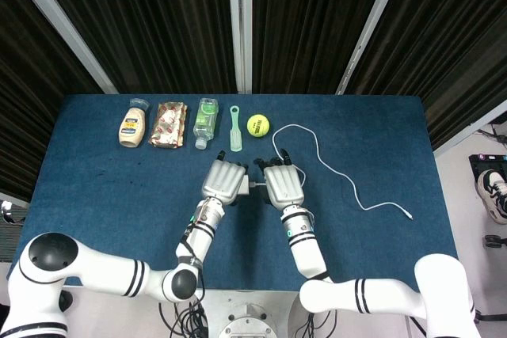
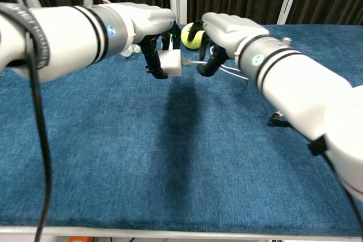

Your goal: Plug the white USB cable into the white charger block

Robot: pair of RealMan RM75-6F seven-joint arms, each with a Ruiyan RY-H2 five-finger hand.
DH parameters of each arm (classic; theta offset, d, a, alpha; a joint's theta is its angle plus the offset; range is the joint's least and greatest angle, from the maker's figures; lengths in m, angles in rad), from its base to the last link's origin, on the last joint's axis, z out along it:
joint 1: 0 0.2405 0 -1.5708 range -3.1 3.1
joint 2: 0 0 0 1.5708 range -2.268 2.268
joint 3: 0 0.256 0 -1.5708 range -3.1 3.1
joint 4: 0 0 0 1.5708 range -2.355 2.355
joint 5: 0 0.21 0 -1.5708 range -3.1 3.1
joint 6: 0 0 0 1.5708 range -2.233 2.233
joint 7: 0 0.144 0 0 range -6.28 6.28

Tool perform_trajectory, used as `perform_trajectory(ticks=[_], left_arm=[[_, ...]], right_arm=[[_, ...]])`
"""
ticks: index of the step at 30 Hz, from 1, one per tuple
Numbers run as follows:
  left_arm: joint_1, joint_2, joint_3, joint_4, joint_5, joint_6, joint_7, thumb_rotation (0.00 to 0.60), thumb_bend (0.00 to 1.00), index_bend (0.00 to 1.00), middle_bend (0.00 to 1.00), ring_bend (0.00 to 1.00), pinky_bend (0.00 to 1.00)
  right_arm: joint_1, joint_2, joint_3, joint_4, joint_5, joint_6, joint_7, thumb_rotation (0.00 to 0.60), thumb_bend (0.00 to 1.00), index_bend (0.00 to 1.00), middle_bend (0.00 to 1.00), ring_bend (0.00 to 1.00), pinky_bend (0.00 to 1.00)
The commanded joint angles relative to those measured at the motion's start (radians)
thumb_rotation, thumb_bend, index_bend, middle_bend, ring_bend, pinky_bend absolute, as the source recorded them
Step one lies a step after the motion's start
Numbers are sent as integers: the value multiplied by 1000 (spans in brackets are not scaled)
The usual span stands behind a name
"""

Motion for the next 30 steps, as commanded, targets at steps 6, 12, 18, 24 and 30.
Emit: perform_trajectory(ticks=[6, 12, 18, 24, 30], left_arm=[[78, 50, 96, 16, 102, -47, -84, 600, 281, 425, 431, 363, 111], [110, 58, 144, 70, 97, -112, -108, 600, 278, 303, 331, 249, 57], [207, 154, 172, 49, 267, -112, -278, 600, 249, 194, 248, 187, 35], [421, 364, 261, 42, 586, 42, -579, 600, 239, 194, 248, 187, 20], [616, 524, 352, 118, 760, 166, -813, 600, 240, 238, 252, 165, 38]], right_arm=[[-69, 152, -84, -127, -32, 22, -41, 600, 281, 64, 260, 140, 0], [-124, 284, -113, -231, -73, 28, 3, 600, 281, 56, 252, 132, 0], [-197, 382, -129, -254, -181, 42, 155, 600, 292, 53, 254, 133, 0], [-316, 568, -193, -275, -384, 10, 475, 600, 327, 117, 261, 133, 51], [-443, 726, -269, -205, -552, 60, 732, 600, 327, 162, 243, 119, 73]])
